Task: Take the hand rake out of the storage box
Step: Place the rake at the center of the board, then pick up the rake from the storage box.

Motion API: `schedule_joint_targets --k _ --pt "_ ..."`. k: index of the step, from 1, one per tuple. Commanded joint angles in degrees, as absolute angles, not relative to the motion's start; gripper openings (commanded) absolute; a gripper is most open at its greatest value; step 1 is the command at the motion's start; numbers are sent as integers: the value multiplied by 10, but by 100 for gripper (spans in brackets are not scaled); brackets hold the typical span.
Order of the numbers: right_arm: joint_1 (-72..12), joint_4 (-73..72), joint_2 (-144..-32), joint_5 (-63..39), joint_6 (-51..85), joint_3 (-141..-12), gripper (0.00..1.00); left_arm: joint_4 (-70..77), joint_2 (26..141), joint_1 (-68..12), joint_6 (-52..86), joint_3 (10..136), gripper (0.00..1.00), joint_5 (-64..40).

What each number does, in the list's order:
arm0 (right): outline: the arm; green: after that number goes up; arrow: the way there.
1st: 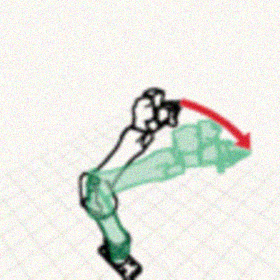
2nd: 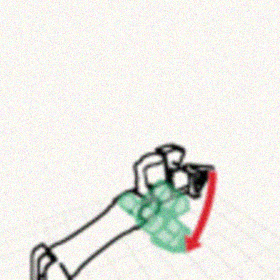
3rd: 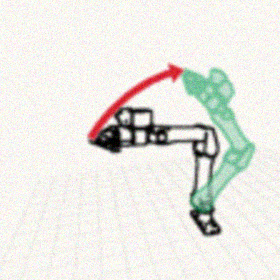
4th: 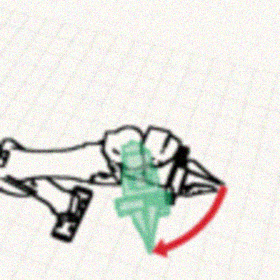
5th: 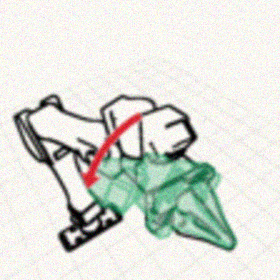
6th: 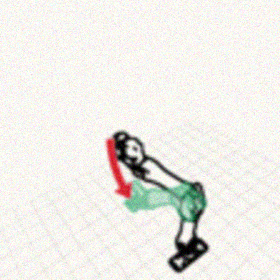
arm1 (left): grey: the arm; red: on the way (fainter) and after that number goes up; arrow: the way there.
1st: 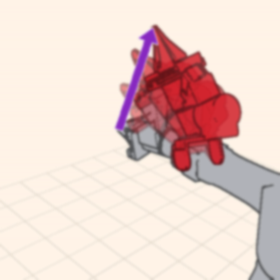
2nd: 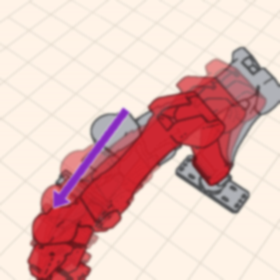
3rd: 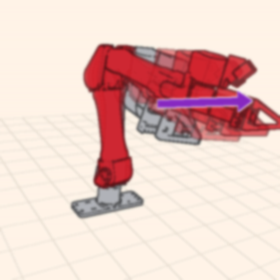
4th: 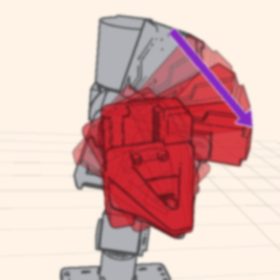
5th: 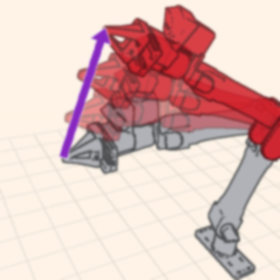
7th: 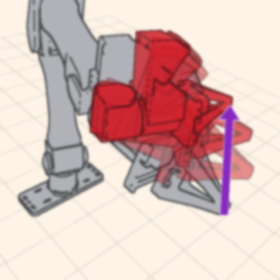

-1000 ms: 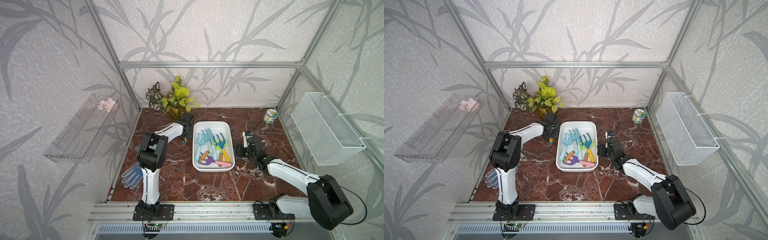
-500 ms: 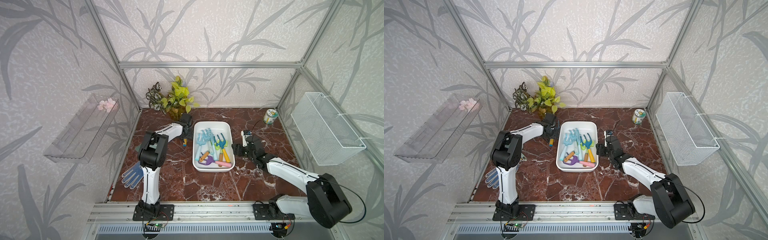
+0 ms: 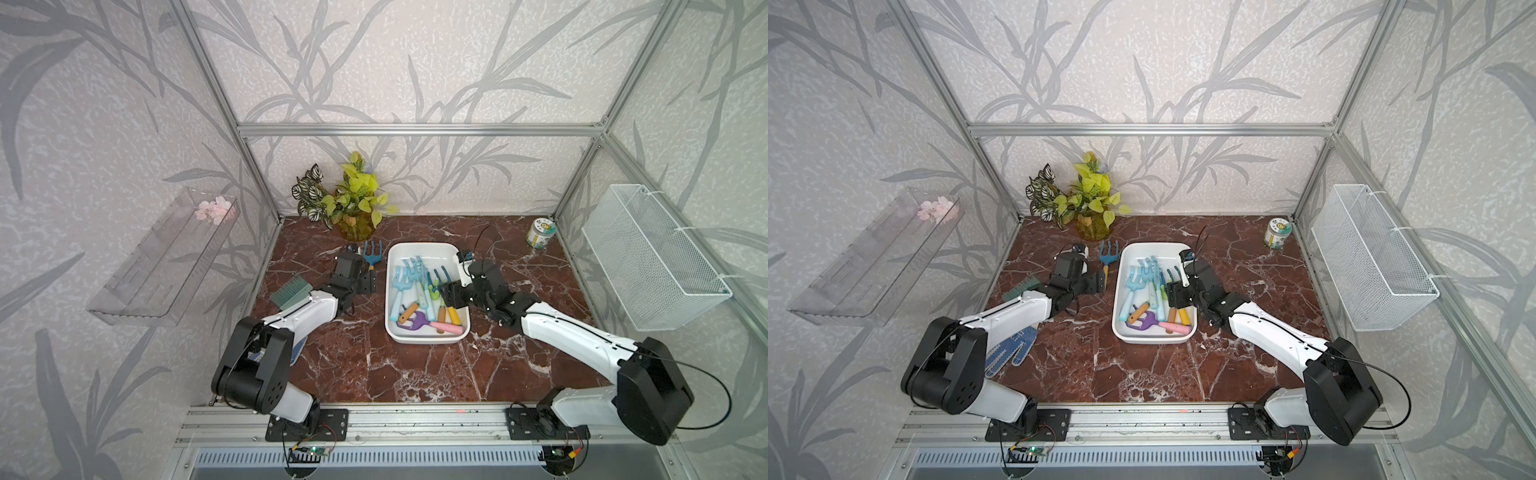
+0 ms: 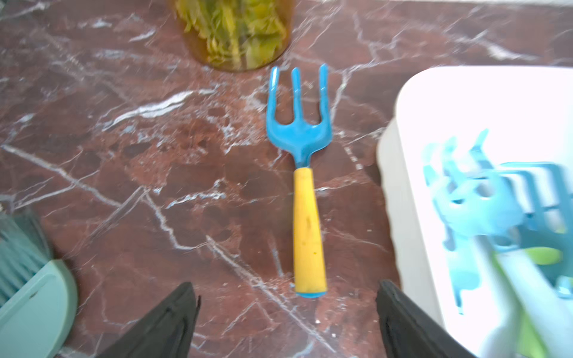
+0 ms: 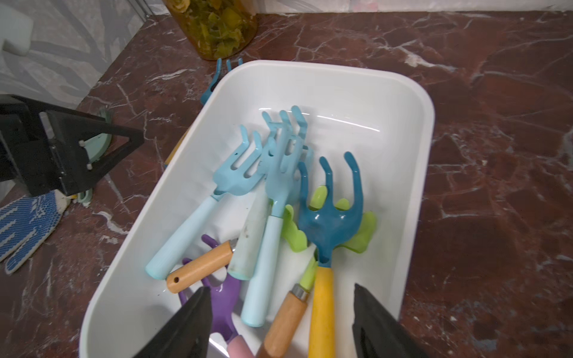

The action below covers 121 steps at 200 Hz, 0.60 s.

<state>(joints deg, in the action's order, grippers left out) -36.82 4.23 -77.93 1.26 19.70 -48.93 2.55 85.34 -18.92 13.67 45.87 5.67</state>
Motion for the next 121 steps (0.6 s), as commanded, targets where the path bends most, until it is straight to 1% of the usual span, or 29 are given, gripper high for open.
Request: schedule_joint_targets --k 1,30,53,70,87,121 --pt "-395 84 -804 22 225 -512 71 85 815 -206 133 425 92 46" --pt "-433 100 -847 43 237 -553 70 134 763 -212 136 367 93 40" --pt "-445 117 -880 62 238 -579 68 166 735 -212 137 336 94 39" --pt "-445 133 -905 70 232 -598 65 166 738 -212 139 336 94 44" --pt "-446 148 -932 75 221 -622 58 165 743 -212 137 339 94 36" --pt "-447 174 -974 81 206 -670 57 168 745 -211 139 338 94 40"
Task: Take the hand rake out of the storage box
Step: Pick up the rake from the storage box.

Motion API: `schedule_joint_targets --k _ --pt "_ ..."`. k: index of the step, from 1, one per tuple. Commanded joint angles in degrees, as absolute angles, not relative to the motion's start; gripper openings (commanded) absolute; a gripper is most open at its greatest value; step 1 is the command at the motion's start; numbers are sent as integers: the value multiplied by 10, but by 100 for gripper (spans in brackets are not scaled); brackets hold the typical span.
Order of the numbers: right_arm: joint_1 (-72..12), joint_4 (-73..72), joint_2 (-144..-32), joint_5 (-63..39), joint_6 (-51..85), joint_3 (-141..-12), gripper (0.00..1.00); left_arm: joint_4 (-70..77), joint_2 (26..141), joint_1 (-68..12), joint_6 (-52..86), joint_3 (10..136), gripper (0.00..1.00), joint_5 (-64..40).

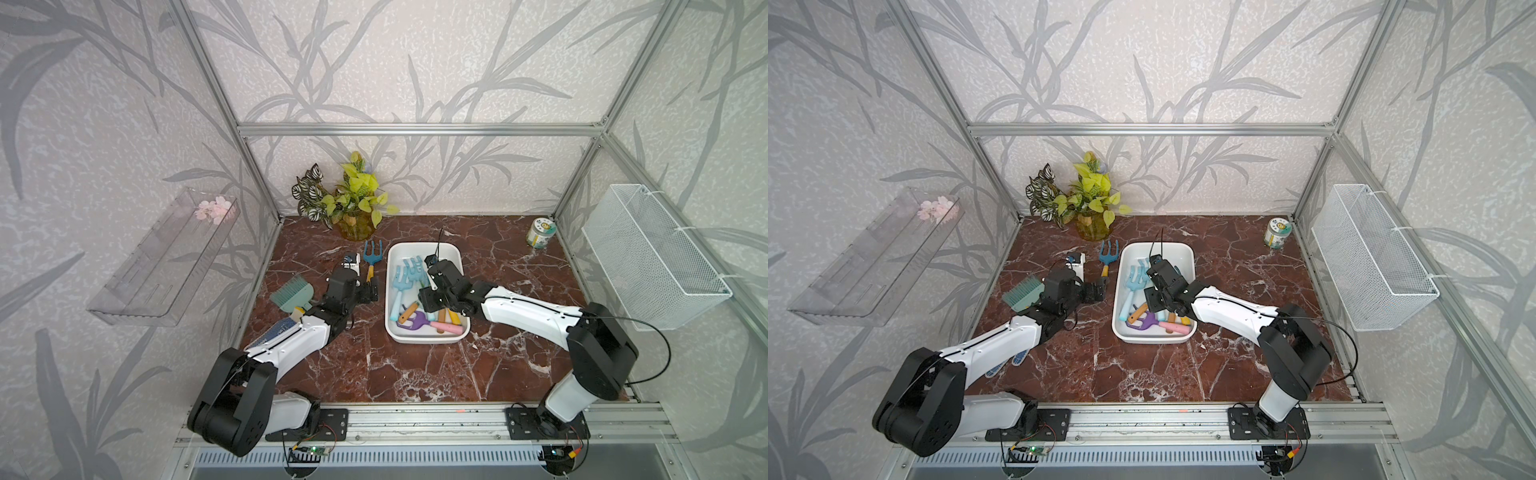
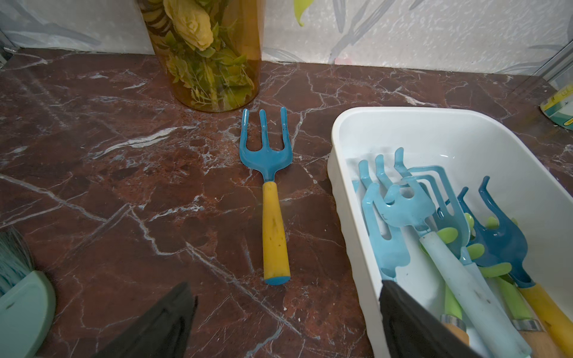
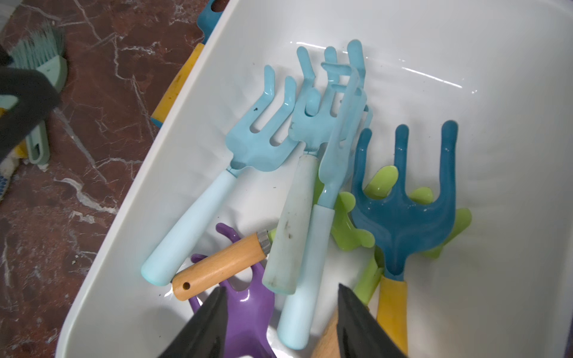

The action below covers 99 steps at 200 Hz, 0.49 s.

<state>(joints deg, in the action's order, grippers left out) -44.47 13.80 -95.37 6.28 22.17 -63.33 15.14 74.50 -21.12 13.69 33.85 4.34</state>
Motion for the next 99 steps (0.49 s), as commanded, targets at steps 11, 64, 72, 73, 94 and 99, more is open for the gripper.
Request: schedule_joint_targets --k 11,64,72,73,94,99 --pt "-447 185 -997 83 203 -686 57 169 745 -211 138 338 94 37" --pt "-452 231 -1061 85 193 -746 54 170 749 -211 135 340 94 32" --pt "-452 234 -1067 85 193 -750 54 170 749 -211 136 341 94 32" --pt "-452 235 -1068 86 193 -751 54 170 749 -211 135 341 94 32" --pt "-453 243 -1081 87 192 -762 49 168 751 -211 135 343 94 31" --pt "-454 246 -1084 88 192 -765 47 168 751 -211 135 342 94 30"
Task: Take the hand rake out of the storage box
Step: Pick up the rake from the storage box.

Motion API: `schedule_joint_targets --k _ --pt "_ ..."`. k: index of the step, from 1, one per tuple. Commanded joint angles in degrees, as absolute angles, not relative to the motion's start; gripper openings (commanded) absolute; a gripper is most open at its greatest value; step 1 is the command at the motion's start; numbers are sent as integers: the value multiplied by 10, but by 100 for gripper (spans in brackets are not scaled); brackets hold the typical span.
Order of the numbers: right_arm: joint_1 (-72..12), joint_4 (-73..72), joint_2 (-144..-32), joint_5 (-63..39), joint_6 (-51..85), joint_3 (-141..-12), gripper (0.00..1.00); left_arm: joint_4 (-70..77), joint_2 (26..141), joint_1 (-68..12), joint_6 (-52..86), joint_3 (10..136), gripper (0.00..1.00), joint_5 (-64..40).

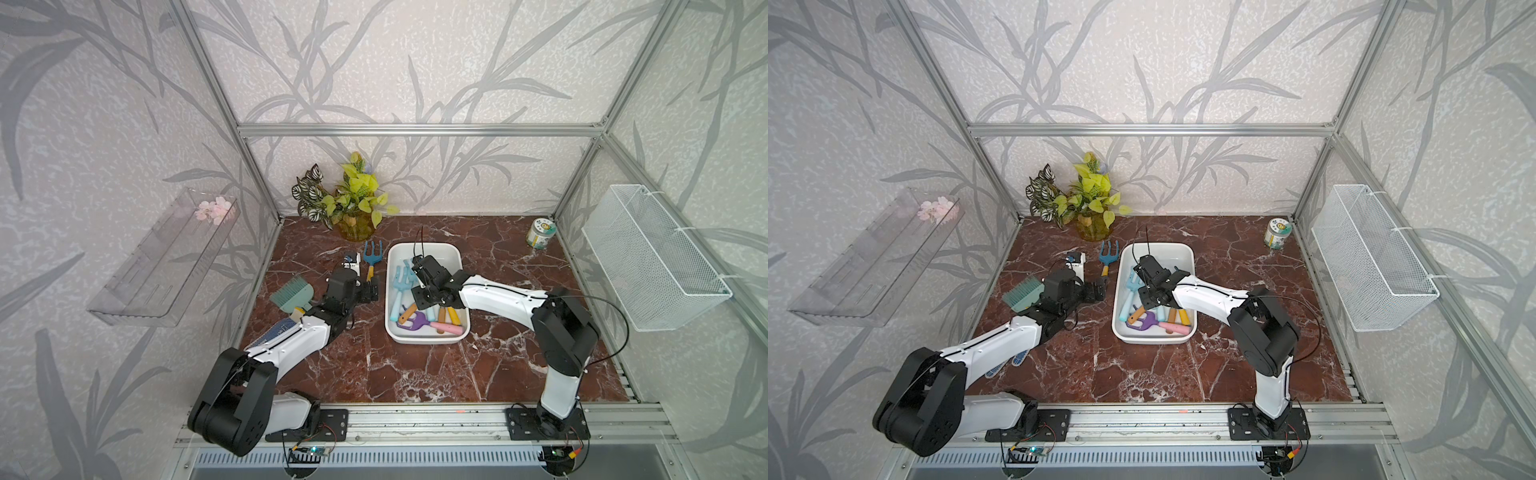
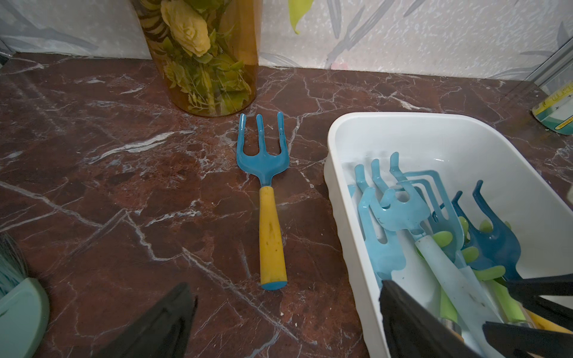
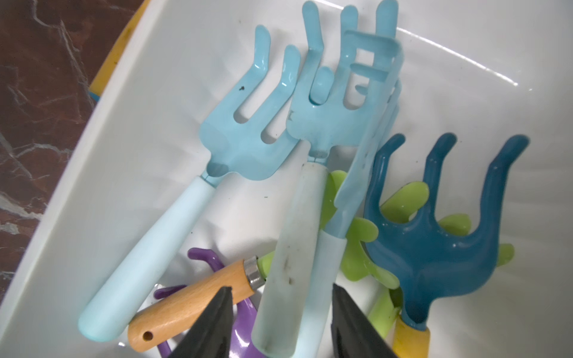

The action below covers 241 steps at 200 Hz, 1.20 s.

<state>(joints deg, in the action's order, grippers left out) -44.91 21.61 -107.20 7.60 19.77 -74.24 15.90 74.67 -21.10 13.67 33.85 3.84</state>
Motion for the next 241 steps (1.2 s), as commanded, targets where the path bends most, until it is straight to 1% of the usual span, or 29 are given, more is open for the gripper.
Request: schedule_joint_targets --k 1,59,157,174,179,184,224,228,241 --pt "-454 247 -1085 88 192 -765 47 168 751 -211 134 342 94 30" --pt "-454 256 -1118 85 192 -790 46 166 755 -211 134 346 94 28" --pt "-453 335 -1200 119 197 -885 45 166 756 -211 133 348 94 25" --pt "-452 339 -1208 122 196 -895 42 165 758 -210 133 348 94 25" --pt "-452 339 -1210 122 196 -898 38 165 757 -211 133 348 94 26" --pt "-452 340 -1211 123 195 -902 36 165 757 -210 133 348 94 25" --pt "-452 334 -1198 127 195 -896 30 165 757 -210 133 348 94 25" --pt "-452 329 -1193 127 195 -891 27 165 758 -211 133 348 94 25" --pt "-452 315 -1174 125 195 -874 24 165 758 -211 133 349 94 25"
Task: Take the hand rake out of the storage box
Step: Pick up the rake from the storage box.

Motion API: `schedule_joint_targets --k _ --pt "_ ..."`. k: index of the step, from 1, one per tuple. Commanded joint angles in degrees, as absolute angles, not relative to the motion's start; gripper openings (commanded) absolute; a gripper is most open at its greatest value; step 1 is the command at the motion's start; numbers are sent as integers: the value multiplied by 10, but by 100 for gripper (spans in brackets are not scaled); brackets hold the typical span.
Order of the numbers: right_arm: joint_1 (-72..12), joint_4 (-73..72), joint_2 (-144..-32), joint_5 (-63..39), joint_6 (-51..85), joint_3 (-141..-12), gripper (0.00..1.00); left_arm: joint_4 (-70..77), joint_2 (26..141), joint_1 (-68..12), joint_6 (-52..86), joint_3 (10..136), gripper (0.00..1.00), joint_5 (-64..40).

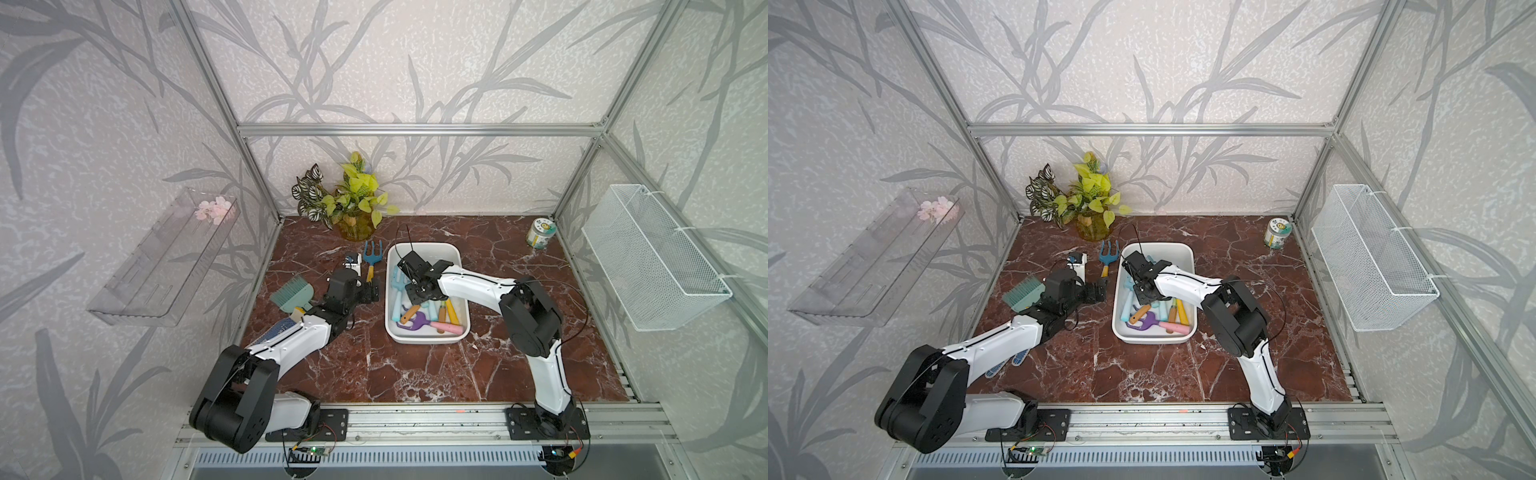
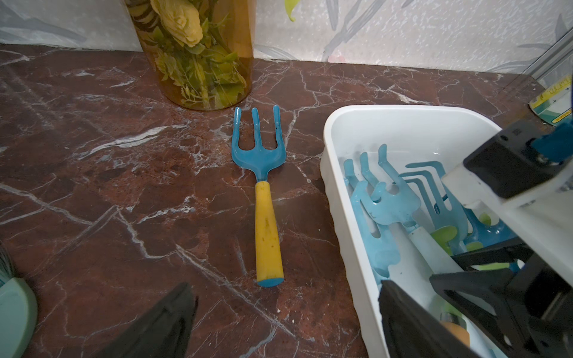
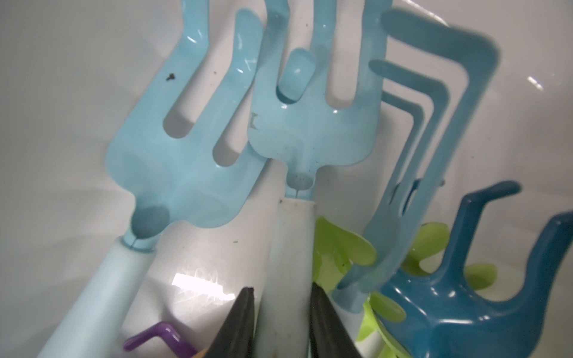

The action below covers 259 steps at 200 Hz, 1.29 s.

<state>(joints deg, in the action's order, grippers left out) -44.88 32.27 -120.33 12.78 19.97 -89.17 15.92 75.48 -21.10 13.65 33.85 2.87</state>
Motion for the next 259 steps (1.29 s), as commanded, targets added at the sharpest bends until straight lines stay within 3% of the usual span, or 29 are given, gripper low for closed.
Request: schedule_joint_targets --k 1,127,184,259 --pt "-452 313 -1172 125 195 -873 24 165 758 -211 133 349 94 24" --pt "-436 82 -965 39 212 -661 17 161 761 -211 132 352 93 24" --pt "-383 -56 -937 -113 266 -585 17 161 762 -211 132 352 93 23" --pt "-376 -45 -886 -100 242 -568 17 161 763 -211 131 353 93 22"
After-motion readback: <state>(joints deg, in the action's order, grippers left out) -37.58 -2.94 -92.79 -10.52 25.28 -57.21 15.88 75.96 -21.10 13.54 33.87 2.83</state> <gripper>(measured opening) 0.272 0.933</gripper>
